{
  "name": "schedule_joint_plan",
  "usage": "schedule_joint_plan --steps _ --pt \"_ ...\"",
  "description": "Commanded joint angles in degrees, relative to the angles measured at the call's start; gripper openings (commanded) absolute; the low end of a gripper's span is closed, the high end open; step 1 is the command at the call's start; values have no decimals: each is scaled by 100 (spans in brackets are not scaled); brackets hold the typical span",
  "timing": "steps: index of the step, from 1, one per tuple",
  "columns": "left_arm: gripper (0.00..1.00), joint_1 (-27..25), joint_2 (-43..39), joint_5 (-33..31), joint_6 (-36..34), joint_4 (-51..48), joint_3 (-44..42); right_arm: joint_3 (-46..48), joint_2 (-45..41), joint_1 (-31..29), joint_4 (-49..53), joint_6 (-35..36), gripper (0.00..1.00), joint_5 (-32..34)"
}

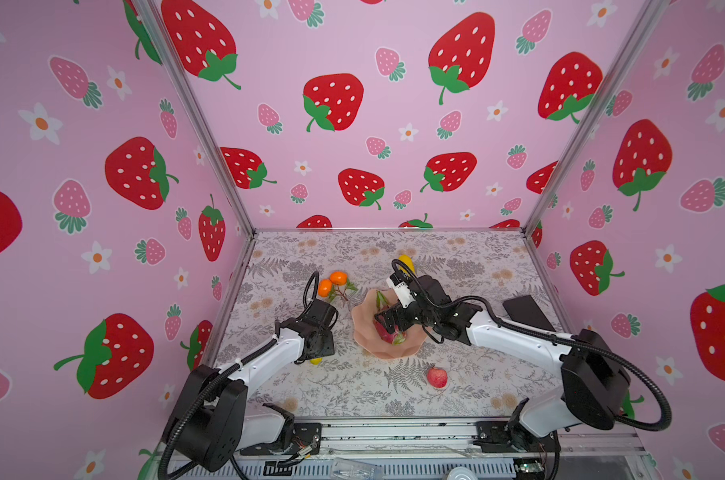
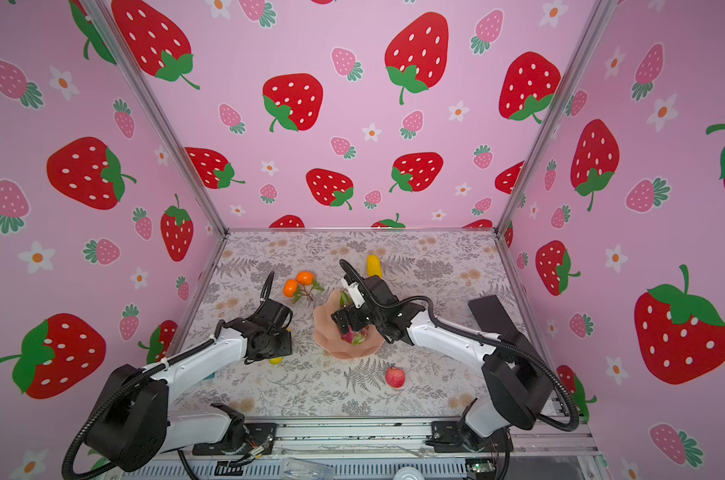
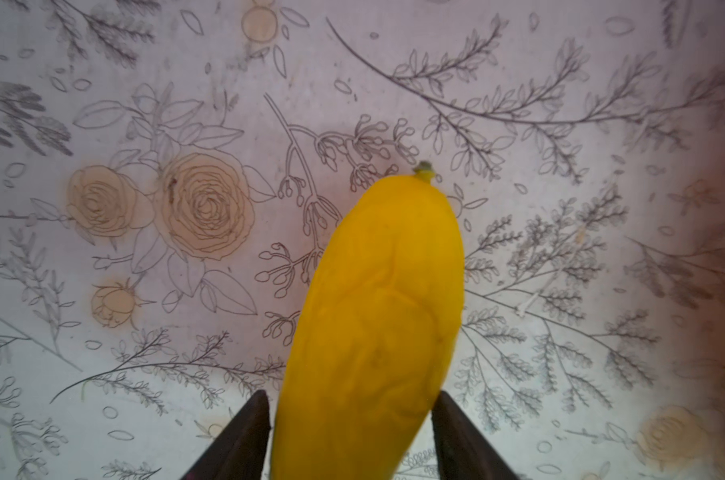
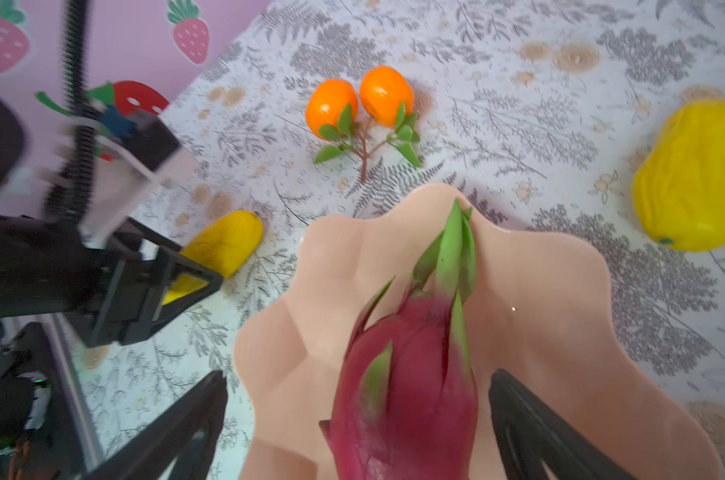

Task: Place and organize the fake fruits in the fruit bowl
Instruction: 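Lower dragon fruit into bowl with right gripper while left grasps yellow fruit, then place yellow fruit in bowl with left gripper while right reaches farther fruit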

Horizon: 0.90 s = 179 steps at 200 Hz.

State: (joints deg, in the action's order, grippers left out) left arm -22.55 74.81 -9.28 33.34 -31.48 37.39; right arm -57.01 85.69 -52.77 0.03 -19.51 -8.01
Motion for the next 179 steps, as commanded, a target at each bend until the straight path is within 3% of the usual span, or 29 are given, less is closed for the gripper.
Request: schedule_joint_plan --steps 1,38,90,127,179 --pt "56 33 -22 21 135 46 -8 151 -275 -25 -416 140 99 -390" --pt "41 28 -269 86 50 -3 92 479 -569 198 -701 -53 99 -576" --pt "39 -639 -638 251 -49 -282 1020 871 -877 603 -834 -162 99 -826" --pt "39 -1224 -183 89 -120 -229 1725 1005 -1013 704 -868 -194 99 -931" --pt "39 -1537 1028 74 -369 1 2411 1215 -1270 790 -827 -230 99 -861"
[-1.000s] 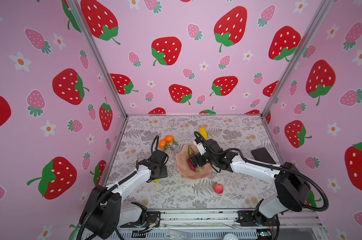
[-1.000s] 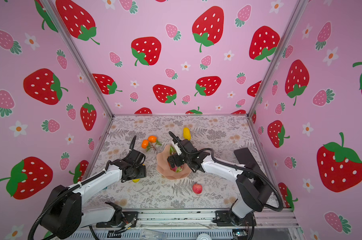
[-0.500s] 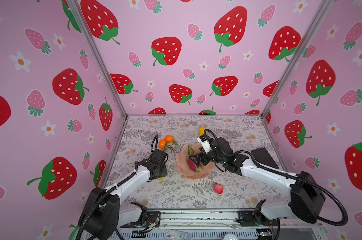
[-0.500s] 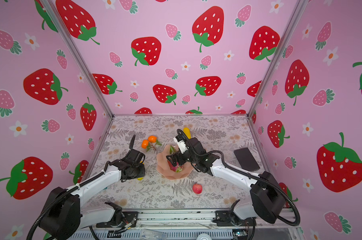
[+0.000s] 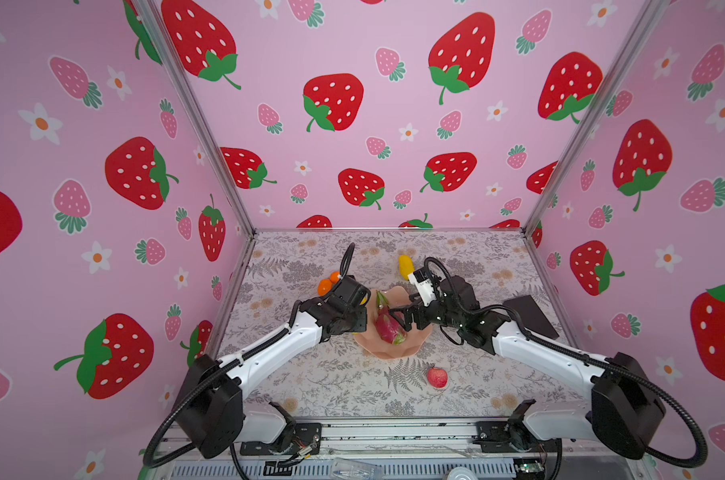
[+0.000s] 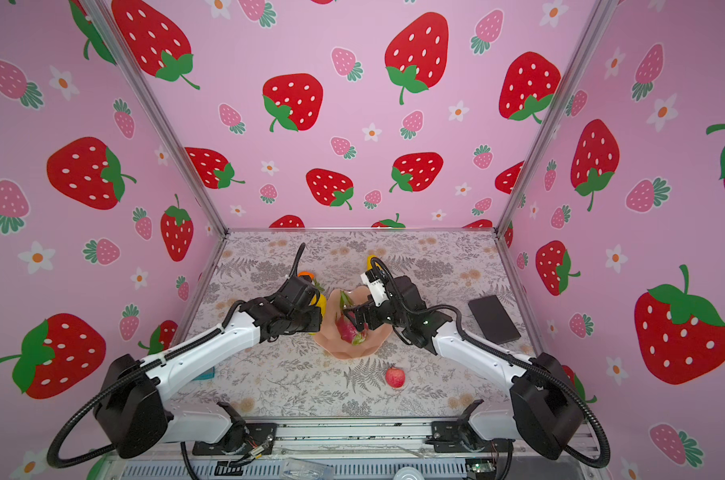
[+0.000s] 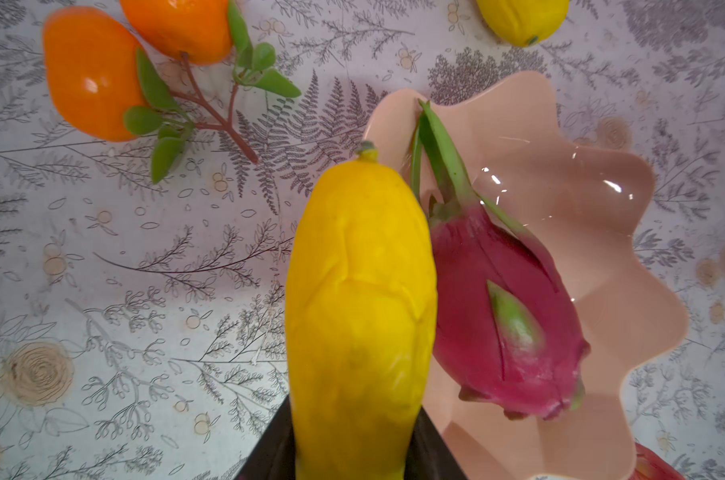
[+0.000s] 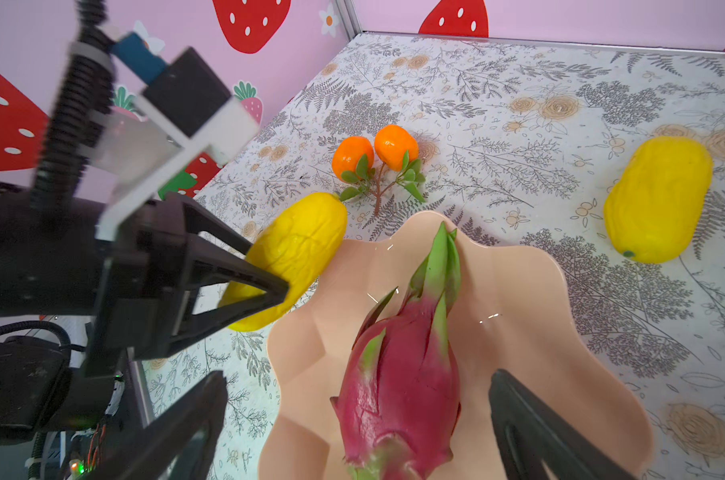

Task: Place and organize the fake fruits in the fruit bowl
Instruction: 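Place yellow fruit in bowl with left gripper while right reaches farther fruit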

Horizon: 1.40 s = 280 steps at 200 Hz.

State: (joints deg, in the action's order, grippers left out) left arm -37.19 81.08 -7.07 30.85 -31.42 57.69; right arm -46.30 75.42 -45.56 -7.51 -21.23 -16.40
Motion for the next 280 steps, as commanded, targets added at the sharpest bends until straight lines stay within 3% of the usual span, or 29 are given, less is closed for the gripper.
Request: schedule_joint_plan --steps 1,97,152,208,228,280 --pt "39 -80 418 -150 -126 -5 391 150 -254 71 -74 -57 99 -17" --pt "43 -122 1345 -169 -351 193 771 305 -316 293 -33 -122 99 -52" --pt "61 -148 1078 -161 -470 179 823 169 23 1014 111 -472 100 40" --pt "68 -168 82 66 -735 283 750 -1318 1606 1691 573 167 100 340" --pt "81 -168 -364 374 -929 593 619 -2005 2387 1770 661 410 100 322" --pt "95 -183 -1147 554 -1160 1031 229 -3567 4039 1814 958 855 94 260"
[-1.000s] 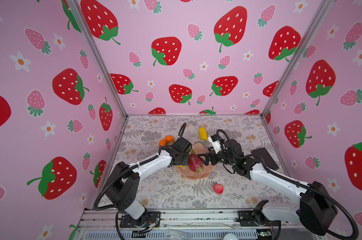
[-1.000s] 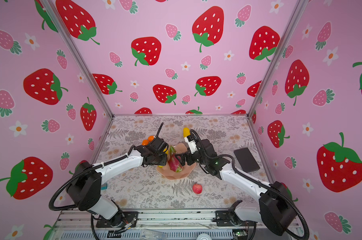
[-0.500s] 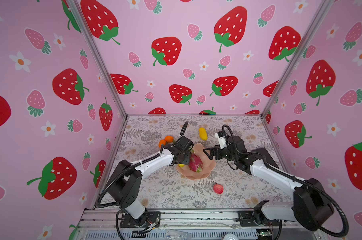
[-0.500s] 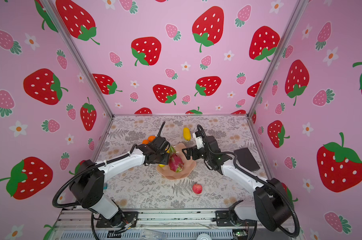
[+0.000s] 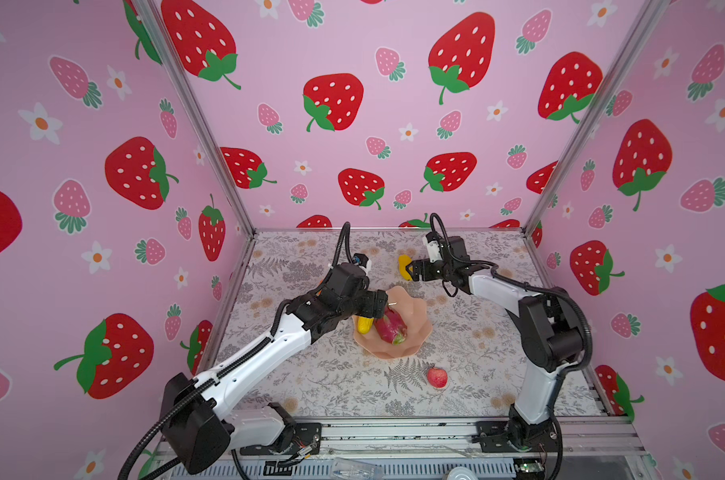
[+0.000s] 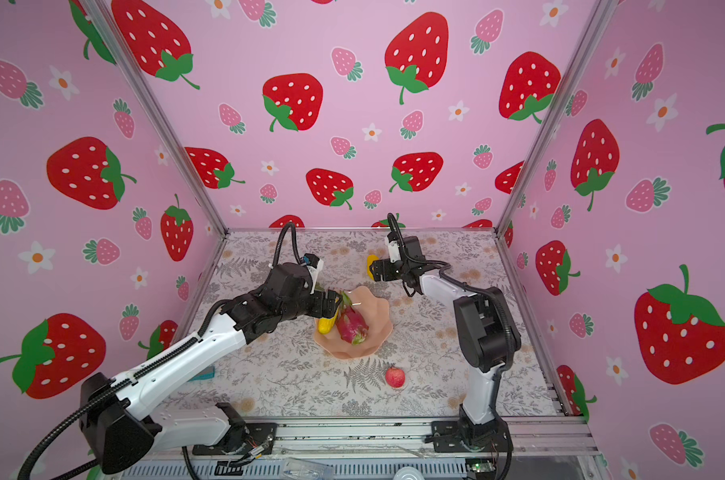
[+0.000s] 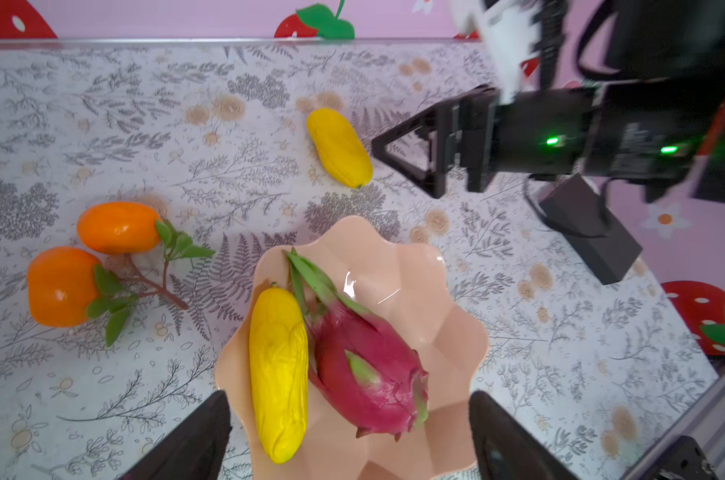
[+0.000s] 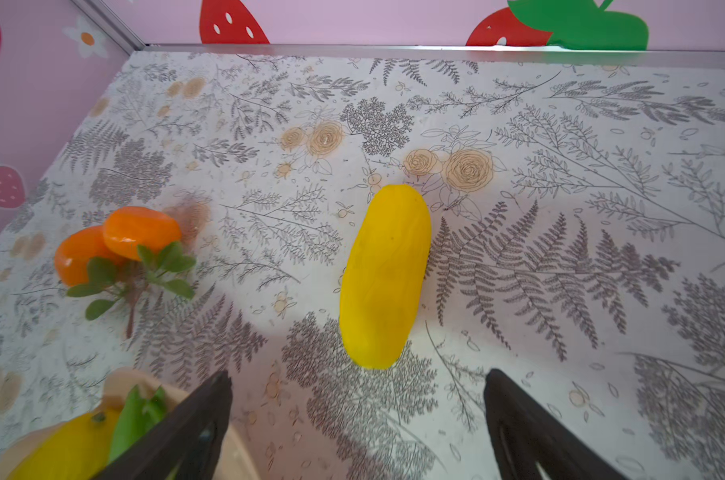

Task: Place and organize the fake fruits in the fruit bowl
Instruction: 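Place yellow fruit in bowl with left gripper while right reaches farther fruit, then grasp the far yellow fruit with the right gripper and carry it to the bowl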

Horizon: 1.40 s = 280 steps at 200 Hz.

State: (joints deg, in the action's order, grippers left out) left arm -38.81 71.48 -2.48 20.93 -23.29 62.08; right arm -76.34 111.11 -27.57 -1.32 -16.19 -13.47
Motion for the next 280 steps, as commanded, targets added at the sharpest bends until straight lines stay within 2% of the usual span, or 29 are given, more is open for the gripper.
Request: schedule_joint_plan --steps 1,15,73,95,120,143,169,195,236,280 --pt "96 -22 -196 93 -172 223 -217 -587 494 15 346 347 94 -37" --pt "100 -22 -293 49 -171 261 -316 -853 752 15 419 375 93 -51" --pt "99 -22 -564 -208 -160 336 -598 -1448 1505 15 555 397 87 -103" --pt "99 -23 -587 -266 -143 327 -654 -1606 1666 15 594 389 78 -118" --pt "99 -29 -627 -340 -107 367 -696 -1718 1749 11 669 405 63 -164" --pt "99 -22 -643 -424 -93 429 -741 -1656 1628 15 668 497 56 -191" --pt "99 -22 -642 -469 -38 485 -794 -1397 1248 15 658 695 52 -299" --pt "99 -24 -671 -531 28 691 -930 -765 427 6 449 876 48 -401" --pt "99 12 -546 -1259 297 175 -654 648 -1181 -148 281 1275 47 -762" --pt "99 14 -636 -834 510 415 -845 1920 -2521 -512 502 1164 46 -860"
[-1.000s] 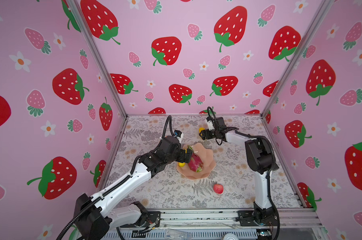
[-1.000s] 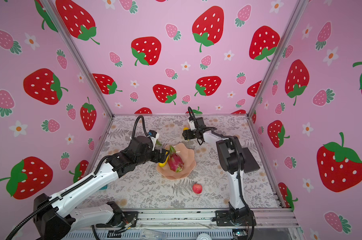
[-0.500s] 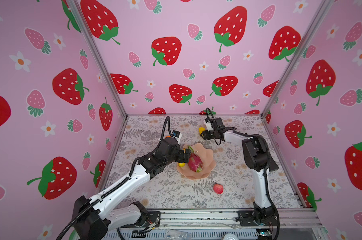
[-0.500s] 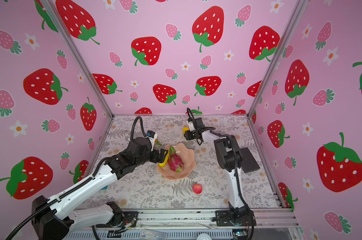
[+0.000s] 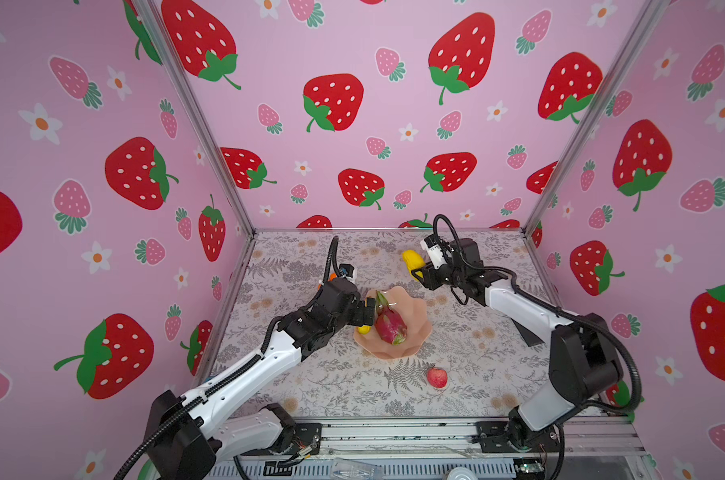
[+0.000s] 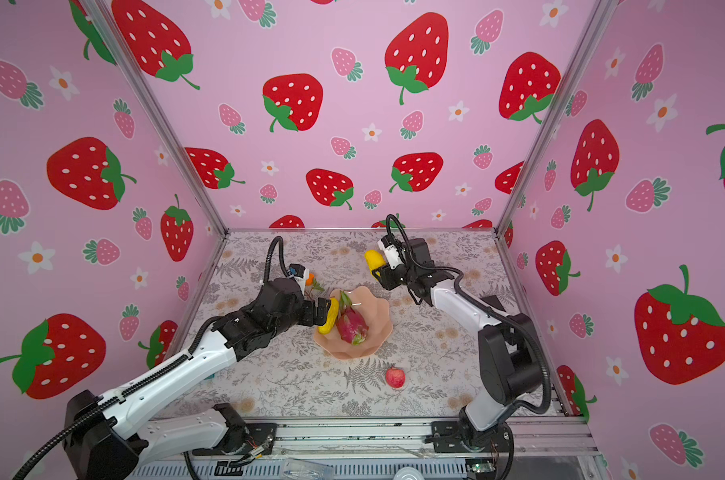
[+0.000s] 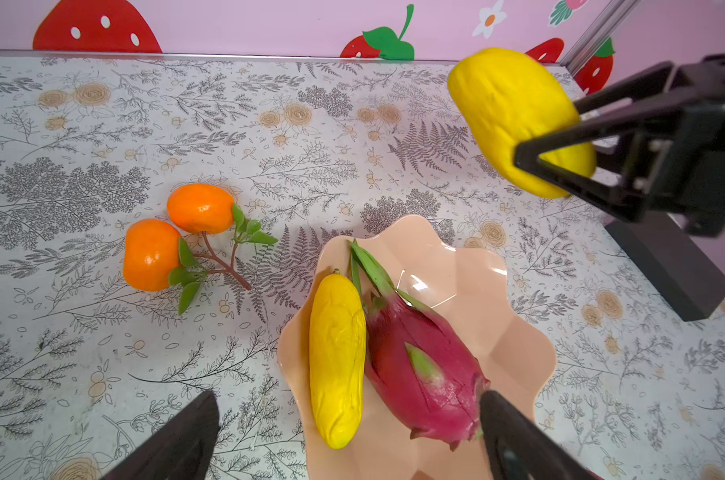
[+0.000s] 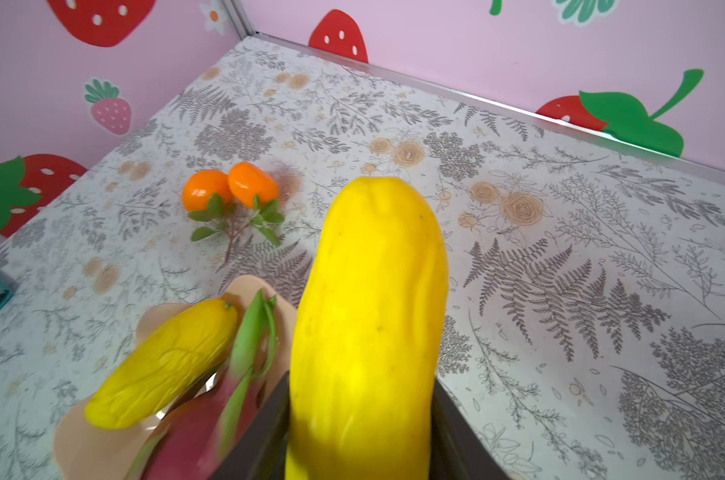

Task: Place and organize the fake fruits in the fruit bowl
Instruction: 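Grasp the far yellow fruit with the right gripper and carry it to the bowl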

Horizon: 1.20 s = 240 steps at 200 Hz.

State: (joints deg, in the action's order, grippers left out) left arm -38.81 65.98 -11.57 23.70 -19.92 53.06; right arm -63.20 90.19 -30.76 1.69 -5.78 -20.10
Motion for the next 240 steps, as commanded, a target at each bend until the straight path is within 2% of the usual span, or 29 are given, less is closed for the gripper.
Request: schedule_joint_plan --steps 1,32,123,207,211,240 --pt "99 14 -80 85 232 82 57 629 -444 -202 200 118 46 -193" --pt "99 18 55 157 250 156 72 1050 -726 -417 332 132 47 -235" --pt "100 14 0 20 342 10 55 574 276 -668 372 481 47 83" --pt "100 18 208 52 330 -29 151 493 592 -685 319 569 51 168" --pt "100 18 220 66 328 -28 152 488 588 -685 324 566 55 173" --pt "100 21 374 354 245 -95 237 428 539 -682 349 578 65 181"
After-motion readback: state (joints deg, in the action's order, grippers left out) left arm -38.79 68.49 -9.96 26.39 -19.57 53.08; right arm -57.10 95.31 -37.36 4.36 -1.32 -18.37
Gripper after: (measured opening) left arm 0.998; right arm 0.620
